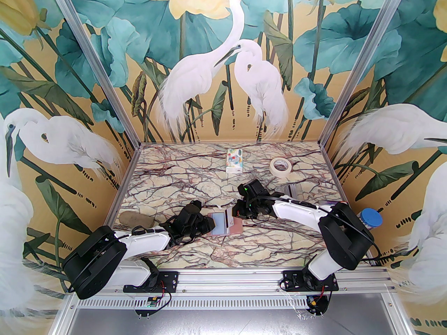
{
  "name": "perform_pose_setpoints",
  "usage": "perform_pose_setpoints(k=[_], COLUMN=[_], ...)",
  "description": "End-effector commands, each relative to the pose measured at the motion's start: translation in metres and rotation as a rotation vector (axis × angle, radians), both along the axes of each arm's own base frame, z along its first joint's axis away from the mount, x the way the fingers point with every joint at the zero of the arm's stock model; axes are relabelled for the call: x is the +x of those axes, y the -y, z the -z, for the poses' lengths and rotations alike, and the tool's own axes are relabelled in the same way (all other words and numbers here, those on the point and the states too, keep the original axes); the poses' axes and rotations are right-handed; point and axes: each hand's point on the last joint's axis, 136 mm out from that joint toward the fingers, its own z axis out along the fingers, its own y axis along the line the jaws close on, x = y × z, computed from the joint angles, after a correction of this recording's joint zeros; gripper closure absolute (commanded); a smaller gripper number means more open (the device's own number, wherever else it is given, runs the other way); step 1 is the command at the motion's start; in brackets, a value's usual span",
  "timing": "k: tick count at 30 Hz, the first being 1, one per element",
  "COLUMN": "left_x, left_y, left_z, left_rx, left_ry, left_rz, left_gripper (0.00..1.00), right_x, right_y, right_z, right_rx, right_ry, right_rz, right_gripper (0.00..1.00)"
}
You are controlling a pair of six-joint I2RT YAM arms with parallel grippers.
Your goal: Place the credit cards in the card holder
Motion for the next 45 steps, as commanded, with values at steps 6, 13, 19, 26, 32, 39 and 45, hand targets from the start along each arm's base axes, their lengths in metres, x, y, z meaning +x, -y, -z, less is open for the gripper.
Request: perform_pose_setpoints(k=[6,13,19,26,32,39,45], left_x=[-0.005,-0.005,-0.005,-0.007,-0.009,-0.009,-0.010], left_y=[-0.010,-0.009,-0.009,-0.010,-0.010,-0.011,-0.011], left_z=[-0.006,-0.003,0.008,0.014,0.015,0.015,0.016], left_rx=[0.048,0.053,0.064,0.069,0.066,0.068,0.069], left_ry=[0.017,0.017,-0.005,-0.028,-0.031,-0.032,-0.032], left_rz=[-0.002,0.007,0.001,-0.008,-0.009,-0.011,-0.013], left_gripper=[0.80,0.80,0.82,0.86,0.87,0.87,0.86], right_x=[-0.006,-0.010,-0.012,-0.014,-0.012,-0.011,-0.011], right_y=[-0.001,0.000,-0.001,-0.001,-0.001,0.000,0.002], right_z=[0.007,0.009,0.011,0.007,0.001,-0.005,0.001], right_rx=[0.010,0.022,0.038,0.055,0.067,0.072,0.069], right_ry=[-0.021,-0.031,-0.043,-0.035,-0.020,0.000,0.002], right_rz=[0.003,0.007,0.008,0.005,0.015,0.023,0.030], right_gripper=[1.00,1.00,1.00,1.00,1.00,1.00,1.00])
